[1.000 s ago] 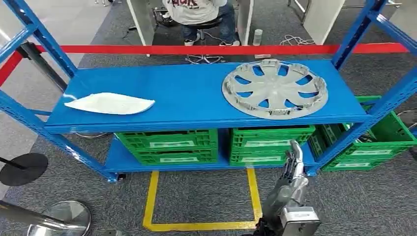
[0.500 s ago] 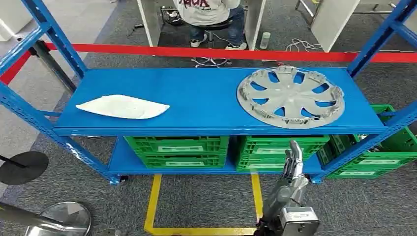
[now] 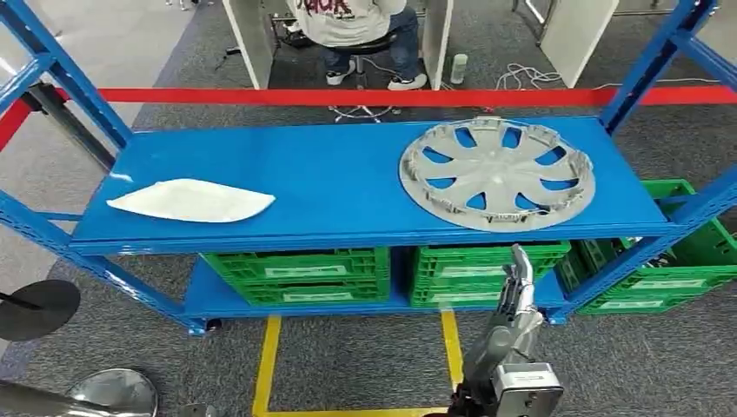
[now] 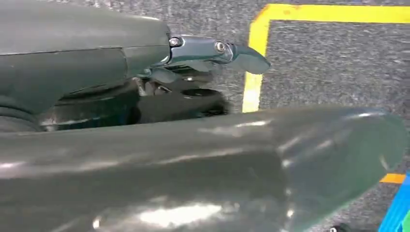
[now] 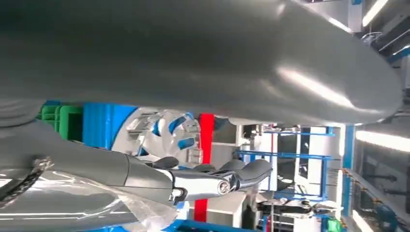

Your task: Take the parts from the cabinet and place them on the table.

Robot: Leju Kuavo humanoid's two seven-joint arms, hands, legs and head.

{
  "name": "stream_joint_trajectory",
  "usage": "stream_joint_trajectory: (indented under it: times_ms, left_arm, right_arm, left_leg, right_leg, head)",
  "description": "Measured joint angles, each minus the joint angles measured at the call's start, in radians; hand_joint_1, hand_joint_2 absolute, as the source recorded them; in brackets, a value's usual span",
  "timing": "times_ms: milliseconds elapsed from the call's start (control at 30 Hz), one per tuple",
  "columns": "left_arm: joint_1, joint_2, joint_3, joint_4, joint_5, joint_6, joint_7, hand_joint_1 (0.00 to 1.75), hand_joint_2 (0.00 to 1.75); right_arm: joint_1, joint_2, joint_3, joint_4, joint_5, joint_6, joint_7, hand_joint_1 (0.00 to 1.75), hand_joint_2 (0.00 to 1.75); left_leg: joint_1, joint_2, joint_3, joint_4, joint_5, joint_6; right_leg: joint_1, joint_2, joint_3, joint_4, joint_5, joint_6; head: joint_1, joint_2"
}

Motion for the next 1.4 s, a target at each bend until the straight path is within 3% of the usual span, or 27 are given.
stream_joint_trajectory:
  times_ms: [67,133,200,267,333,367,400,433,467,500,533,567,667,733,767,833,867,900,933,1033,1100,1167,1233,1267,1333,1367,1400]
  left_arm:
    - [-0.002,0.000,0.002,0.000,0.002,0.000,0.001,0.00,0.00]
    - [0.001,0.000,0.003,0.000,0.006,0.001,0.003,0.00,0.00]
    - [0.002,-0.001,0.005,0.000,0.006,0.002,0.004,0.00,0.00]
    - [-0.001,-0.002,0.008,0.000,0.008,0.002,0.005,0.00,0.00]
    - [0.001,-0.003,0.012,0.000,0.009,0.004,0.013,0.00,0.00]
    - [0.001,-0.003,0.013,0.000,0.010,0.009,0.019,0.00,0.00]
    - [0.002,-0.003,0.014,0.000,0.012,0.014,0.026,0.00,0.00]
    - [0.001,-0.003,0.016,0.000,0.012,0.024,0.036,0.00,0.00]
    - [0.001,-0.003,0.018,0.000,0.009,0.042,0.051,0.00,0.00]
    - [0.000,-0.005,0.018,0.000,0.003,0.066,0.067,0.00,0.00]
    - [0.000,-0.006,0.018,0.000,-0.007,0.096,0.081,0.00,0.00]
    - [-0.002,-0.007,0.018,0.000,-0.015,0.114,0.089,0.00,0.00]
    - [-0.004,-0.012,0.016,0.000,-0.035,0.148,0.109,0.00,0.00]
    - [-0.007,-0.014,0.016,0.000,-0.036,0.152,0.114,0.00,0.00]
    - [-0.008,-0.016,0.016,0.000,-0.038,0.155,0.118,0.00,0.00]
    - [-0.009,-0.018,0.010,0.000,-0.068,0.182,0.155,0.00,0.00]
    - [-0.007,-0.019,0.004,0.000,-0.090,0.201,0.180,0.00,0.00]
    - [-0.005,-0.019,-0.008,0.001,-0.115,0.221,0.210,0.00,0.00]
    - [-0.005,-0.020,-0.019,0.001,-0.136,0.239,0.239,0.00,0.00]
    - [-0.006,-0.026,-0.042,0.001,-0.162,0.270,0.295,0.00,0.00]
    - [-0.007,-0.032,-0.051,0.002,-0.171,0.274,0.312,0.00,0.00]
    - [-0.005,-0.034,-0.061,0.002,-0.171,0.276,0.318,0.00,0.00]
    - [-0.001,-0.041,-0.066,0.002,-0.172,0.276,0.321,0.00,0.00]
    - [-0.002,-0.041,-0.067,0.002,-0.173,0.276,0.324,0.00,0.00]
    - [-0.003,-0.042,-0.071,0.002,-0.174,0.271,0.333,0.00,0.00]
    - [-0.002,-0.042,-0.073,0.002,-0.174,0.269,0.340,0.00,0.00]
    - [-0.002,-0.042,-0.075,0.002,-0.174,0.268,0.346,0.00,0.00]
  right_arm:
    - [-0.001,0.000,0.000,0.000,0.000,0.000,0.000,0.00,0.00]
    - [0.000,0.000,0.000,0.000,0.002,0.000,0.001,0.00,0.00]
    - [-0.001,0.000,0.001,0.000,0.004,0.000,0.001,0.00,0.00]
    - [-0.003,0.000,0.001,0.000,0.005,0.000,0.001,0.00,0.00]
    - [-0.001,0.000,0.001,0.001,0.005,0.000,0.002,0.00,0.00]
    - [-0.001,-0.001,0.001,0.002,0.005,0.000,0.004,0.00,0.00]
    - [-0.001,-0.001,0.001,0.003,0.005,0.000,0.006,0.00,0.00]
    - [-0.002,-0.002,0.001,0.003,0.005,0.000,0.008,0.00,0.00]
    - [-0.002,-0.002,0.001,0.003,0.007,0.000,0.010,0.00,0.00]
    - [-0.004,-0.002,0.001,0.003,0.011,0.000,0.013,0.00,0.00]
    - [-0.007,-0.002,0.001,0.003,0.019,0.000,0.016,0.00,0.00]
    - [-0.010,-0.002,0.001,0.004,0.027,0.000,0.019,0.00,0.00]
    - [-0.012,-0.003,0.002,0.003,0.059,0.000,0.025,0.00,0.00]
    - [-0.015,-0.003,0.003,0.003,0.066,0.000,0.026,0.00,0.00]
    - [-0.018,-0.003,0.003,0.003,0.072,0.001,0.027,0.00,0.00]
    - [-0.018,-0.003,0.004,0.003,0.128,0.003,0.036,0.00,0.00]
    - [-0.019,-0.003,0.004,0.003,0.167,0.009,0.045,0.00,0.00]
    - [-0.021,-0.003,0.003,0.003,0.196,0.021,0.057,0.00,0.00]
    - [-0.028,-0.005,0.002,0.003,0.221,0.044,0.073,0.00,0.00]
    - [-0.074,-0.017,-0.005,0.008,0.259,0.138,0.117,0.00,0.00]
    - [-0.101,-0.030,-0.014,0.014,0.267,0.203,0.150,0.00,0.00]
    - [-0.117,-0.045,-0.023,0.021,0.270,0.224,0.164,0.00,0.00]
    - [-0.131,-0.054,-0.028,0.025,0.273,0.228,0.170,0.00,0.00]
    - [-0.139,-0.061,-0.031,0.027,0.283,0.239,0.174,0.00,0.00]
    - [-0.149,-0.075,-0.032,0.033,0.299,0.264,0.194,0.00,0.00]
    - [-0.156,-0.085,-0.034,0.039,0.302,0.288,0.210,0.00,0.00]
    - [-0.165,-0.095,-0.037,0.051,0.305,0.319,0.228,0.00,0.00]
  left_leg:
    - [-0.006,0.000,0.013,-0.047,-0.013,0.011]
    - [-0.011,-0.001,0.007,-0.044,-0.011,0.020]
    - [-0.002,0.000,0.015,-0.063,0.002,0.038]
    - [-0.002,0.000,0.015,-0.065,0.002,0.044]
    - [-0.004,0.002,0.015,-0.065,0.001,0.046]
    - [-0.005,0.003,0.015,-0.065,0.000,0.047]
    - [-0.005,0.002,0.017,-0.064,-0.001,0.047]
    - [-0.005,0.001,0.019,-0.064,-0.002,0.047]
    - [-0.005,-0.001,0.024,-0.064,-0.005,0.044]
    - [-0.004,-0.001,0.028,-0.064,-0.009,0.042]
    - [-0.006,-0.001,0.031,-0.063,-0.013,0.036]
    - [-0.014,-0.002,0.025,-0.053,-0.018,0.029]
    - [-0.012,0.000,0.024,-0.055,-0.016,0.025]
    - [-0.010,0.000,0.024,-0.040,-0.035,0.013]
    - [-0.009,0.000,0.004,0.005,-0.063,0.007]
    - [-0.005,0.000,-0.073,0.162,-0.134,0.000]
    - [-0.005,0.000,-0.112,0.237,-0.156,-0.001]
    - [-0.004,0.000,-0.130,0.261,-0.148,-0.001]
    - [-0.004,0.000,-0.125,0.240,-0.119,0.002]
    - [-0.007,0.000,-0.035,0.016,0.027,0.023]
    - [-0.013,0.000,-0.015,-0.037,0.013,0.032]
    - [-0.015,-0.002,-0.022,-0.037,0.010,0.031]
    - [-0.004,-0.001,-0.012,-0.058,0.020,0.041]
    - [-0.004,0.000,-0.010,-0.060,0.021,0.045]
    - [-0.005,0.000,-0.010,-0.060,0.020,0.047]
    - [-0.006,0.001,-0.010,-0.060,0.018,0.049]
    - [-0.006,0.001,-0.011,-0.059,0.018,0.050]
  right_leg:
    - [0.006,0.002,-0.007,0.003,-0.002,0.011]
    - [0.002,0.000,-0.008,-0.004,0.004,0.023]
    - [0.001,-0.001,-0.016,-0.002,-0.004,0.036]
    - [0.001,-0.002,-0.056,0.092,-0.063,0.041]
    - [0.001,-0.002,-0.140,0.264,-0.133,0.046]
    - [0.001,-0.002,-0.160,0.302,-0.138,0.047]
    - [0.001,-0.002,-0.162,0.301,-0.123,0.047]
    - [0.001,-0.003,-0.143,0.257,-0.087,0.046]
    - [0.001,-0.003,-0.096,0.162,-0.032,0.043]
    - [0.001,-0.004,-0.054,0.079,0.007,0.042]
    - [0.001,-0.008,-0.023,0.020,0.008,0.039]
    - [0.002,-0.006,-0.001,-0.005,0.001,0.036]
    - [0.007,0.000,-0.010,0.002,-0.004,0.021]
    - [-0.001,-0.003,-0.003,-0.003,-0.003,0.008]
    - [-0.001,-0.005,0.000,-0.003,-0.006,0.003]
    - [0.000,-0.007,0.003,-0.003,-0.010,-0.003]
    - [0.001,-0.007,0.004,-0.002,-0.011,-0.005]
    - [0.001,-0.006,0.007,-0.002,-0.012,-0.006]
    - [0.001,-0.004,0.010,-0.002,-0.014,-0.006]
    - [0.003,0.003,0.022,-0.003,-0.019,-0.001]
    - [0.009,0.004,0.015,0.000,-0.022,0.008]
    - [0.006,-0.002,0.011,-0.006,-0.018,0.020]
    - [0.005,-0.003,0.003,-0.001,-0.029,0.031]
    - [0.007,-0.003,-0.008,0.029,-0.050,0.036]
    - [0.003,-0.004,-0.075,0.166,-0.115,0.041]
    - [0.003,-0.003,-0.124,0.256,-0.145,0.045]
    - [0.003,-0.004,-0.153,0.303,-0.153,0.048]
  head:
    - [0.000,0.000]
    - [0.002,0.000]
    - [0.002,0.000]
    - [0.011,0.000]
    - [0.013,0.000]
    - [0.013,0.000]
    - [0.012,0.000]
    - [0.013,0.000]
    - [0.013,0.000]
    - [0.013,0.000]
    - [0.013,0.000]
    - [0.014,0.000]
    - [0.011,0.000]
    - [0.013,0.000]
    - [0.002,0.000]
    - [0.002,0.000]
    - [0.002,0.000]
    - [0.002,0.000]
    - [0.002,0.000]
    - [0.002,0.000]
    - [0.002,0.000]
    - [0.003,0.000]
    - [0.004,0.000]
    - [0.007,0.000]
    - [0.010,0.000]
    - [0.009,0.000]
    - [0.010,0.000]
